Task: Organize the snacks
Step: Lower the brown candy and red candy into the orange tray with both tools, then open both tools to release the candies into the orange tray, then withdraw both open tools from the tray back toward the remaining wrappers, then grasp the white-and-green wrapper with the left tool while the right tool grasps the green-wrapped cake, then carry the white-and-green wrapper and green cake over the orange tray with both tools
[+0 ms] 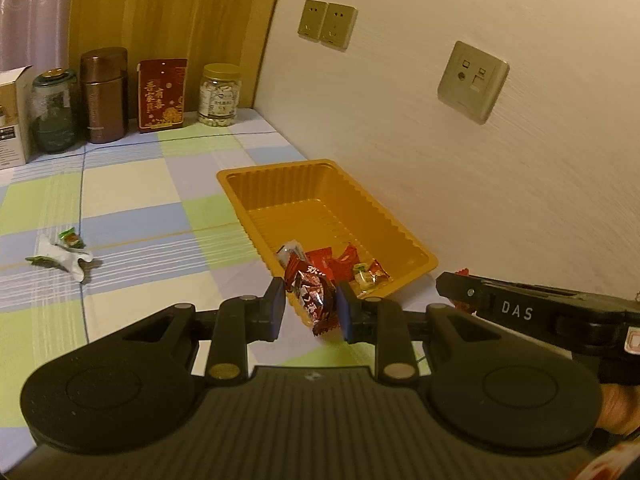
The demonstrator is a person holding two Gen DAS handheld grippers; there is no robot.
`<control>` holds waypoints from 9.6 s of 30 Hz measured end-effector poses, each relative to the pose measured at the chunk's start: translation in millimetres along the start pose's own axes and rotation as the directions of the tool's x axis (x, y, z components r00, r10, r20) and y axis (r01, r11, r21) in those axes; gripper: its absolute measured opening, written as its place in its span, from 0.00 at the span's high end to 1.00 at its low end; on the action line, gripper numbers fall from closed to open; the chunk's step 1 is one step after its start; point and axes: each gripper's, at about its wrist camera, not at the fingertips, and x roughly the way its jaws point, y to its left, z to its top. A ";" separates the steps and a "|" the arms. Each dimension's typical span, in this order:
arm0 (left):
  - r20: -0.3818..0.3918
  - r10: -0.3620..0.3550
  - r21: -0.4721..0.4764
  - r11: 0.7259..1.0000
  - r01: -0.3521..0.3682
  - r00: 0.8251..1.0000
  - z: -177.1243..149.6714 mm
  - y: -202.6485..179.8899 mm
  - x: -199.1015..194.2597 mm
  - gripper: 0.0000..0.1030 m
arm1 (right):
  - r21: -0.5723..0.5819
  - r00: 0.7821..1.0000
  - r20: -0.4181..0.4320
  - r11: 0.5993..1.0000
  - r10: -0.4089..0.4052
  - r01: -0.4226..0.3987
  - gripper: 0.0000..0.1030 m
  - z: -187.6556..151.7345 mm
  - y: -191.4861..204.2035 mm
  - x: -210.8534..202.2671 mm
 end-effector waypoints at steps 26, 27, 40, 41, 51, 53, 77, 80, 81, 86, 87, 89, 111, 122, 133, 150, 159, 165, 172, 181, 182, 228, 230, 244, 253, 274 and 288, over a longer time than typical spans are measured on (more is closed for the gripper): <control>-0.048 -0.025 0.014 1.000 0.026 0.999 38.0 -0.7 82.9 0.77 | -0.034 1.000 -0.026 0.999 -0.006 0.005 0.79 43.4 -19.6 66.0; -0.050 -0.027 0.013 1.000 0.027 0.998 40.2 -0.4 86.7 0.76 | -0.039 1.000 -0.029 0.999 -0.007 0.006 0.79 45.6 -19.8 70.1; -0.073 -0.040 -0.014 0.999 0.039 0.997 66.7 13.7 135.6 0.76 | -0.066 0.998 -0.057 0.998 -0.009 0.005 0.79 67.2 -20.1 117.7; -0.074 -0.039 -0.015 0.999 0.038 0.996 68.2 15.0 138.5 0.76 | -0.065 0.998 -0.056 0.998 -0.009 0.006 0.79 68.9 -20.4 120.2; -0.096 -0.037 -0.022 0.999 0.035 0.995 75.8 20.6 164.0 0.70 | -0.061 0.998 -0.066 0.998 -0.006 0.002 0.79 73.3 -21.4 133.4; -0.098 -0.026 -0.028 0.999 0.023 0.995 76.1 22.2 166.6 0.63 | -0.060 0.998 -0.069 0.998 -0.006 0.002 0.79 72.9 -21.9 134.1; -0.058 0.043 -0.051 0.998 -0.046 0.997 57.2 42.6 131.2 0.62 | -0.068 0.997 -0.068 0.997 0.022 -0.027 0.79 75.6 -8.5 133.1; -0.057 0.045 -0.057 0.997 -0.048 0.997 56.8 45.5 129.5 0.62 | -0.070 0.998 -0.064 0.997 0.029 -0.033 0.79 76.4 -5.0 134.2; -0.056 0.047 -0.059 0.997 -0.050 0.997 56.4 46.8 128.6 0.62 | -0.071 0.998 -0.058 0.997 0.034 -0.038 0.79 76.5 -3.6 134.4; -0.045 0.063 -0.075 0.995 -0.066 0.997 53.3 55.1 121.3 0.57 | -0.061 0.997 -0.050 0.996 0.058 -0.061 0.56 78.1 -0.8 137.4; -0.042 0.068 -0.075 0.995 -0.071 0.997 52.4 56.7 118.9 0.55 | -0.047 0.997 -0.040 0.997 0.059 -0.061 0.30 78.1 -2.3 136.1; -0.037 0.080 -0.075 0.994 -0.083 0.996 50.6 59.9 113.7 0.52 | -0.031 0.998 -0.019 0.997 0.064 -0.064 0.26 78.0 -4.8 132.4; 0.042 0.212 -0.182 0.962 -0.201 0.976 6.4 85.4 -15.7 0.06 | 0.056 0.997 0.000 0.996 0.072 -0.072 0.26 41.6 8.0 38.3; 0.022 0.310 -0.225 0.928 -0.297 0.950 -32.7 120.5 -77.4 0.01 | 0.019 0.990 0.000 0.990 0.140 -0.140 0.26 20.9 51.4 4.2; 0.026 0.385 -0.288 0.887 -0.362 0.923 -44.5 157.2 -112.9 0.01 | -0.048 0.980 -0.030 0.979 0.195 -0.196 0.26 7.0 93.8 2.1; -0.005 0.412 -0.322 0.862 -0.391 0.911 -52.1 201.3 -109.1 0.01 | -0.135 0.971 -0.076 0.963 0.224 -0.233 0.26 4.2 135.4 35.5; -0.038 0.419 -0.311 0.858 -0.409 0.907 -48.2 238.3 -82.5 0.01 | -0.175 0.962 -0.123 0.949 0.242 -0.261 0.26 -2.6 168.1 92.6; -0.046 0.417 -0.279 0.867 -0.413 0.908 -37.8 264.2 -53.1 0.01 | -0.195 0.962 -0.149 0.947 0.227 -0.254 0.26 -8.0 188.8 140.4; -0.045 0.406 -0.237 0.883 -0.404 0.913 -29.1 291.2 -14.4 0.01 | -0.229 0.962 -0.172 0.941 0.214 -0.250 0.35 -12.9 211.1 195.7; -0.051 0.408 -0.213 0.887 -0.409 0.911 -27.6 326.9 23.0 0.01 | -0.307 0.959 -0.207 0.918 0.191 -0.249 0.39 -17.0 231.9 257.3; -0.054 0.409 -0.220 0.885 -0.411 0.911 -27.5 331.4 26.4 0.01 | -0.323 0.960 -0.209 0.913 0.188 -0.249 0.39 -17.6 235.1 262.7; -0.111 0.344 0.006 0.938 -0.346 0.932 -7.8 324.6 90.7 0.75 | -0.361 0.915 -0.209 0.843 0.345 -0.400 0.48 -14.8 269.4 289.8; -0.113 0.360 -0.022 0.931 -0.365 0.926 -9.5 333.8 79.9 0.75 | -0.365 0.907 -0.222 0.833 0.357 -0.417 0.53 -16.8 277.0 294.1; -0.096 0.384 -0.050 0.920 -0.389 0.918 -20.4 345.0 74.4 0.73 | -0.443 0.921 -0.231 0.809 0.314 -0.387 0.73 -35.9 316.5 320.9; -0.076 0.402 -0.015 0.915 -0.404 0.912 -21.0 338.5 75.4 0.77 | -0.402 0.920 -0.239 0.831 0.310 -0.384 0.80 -32.5 306.2 306.8; -0.053 0.296 -0.244 0.922 -0.300 0.954 -41.6 263.6 -13.7 0.78 | -0.229 0.951 -0.192 0.932 0.240 -0.281 0.80 -52.7 226.3 161.0; -0.008 0.289 -0.260 0.924 -0.281 0.957 -54.2 176.3 -93.5 0.78 | -0.204 0.956 -0.143 0.937 0.258 -0.283 0.80 -58.1 192.7 49.5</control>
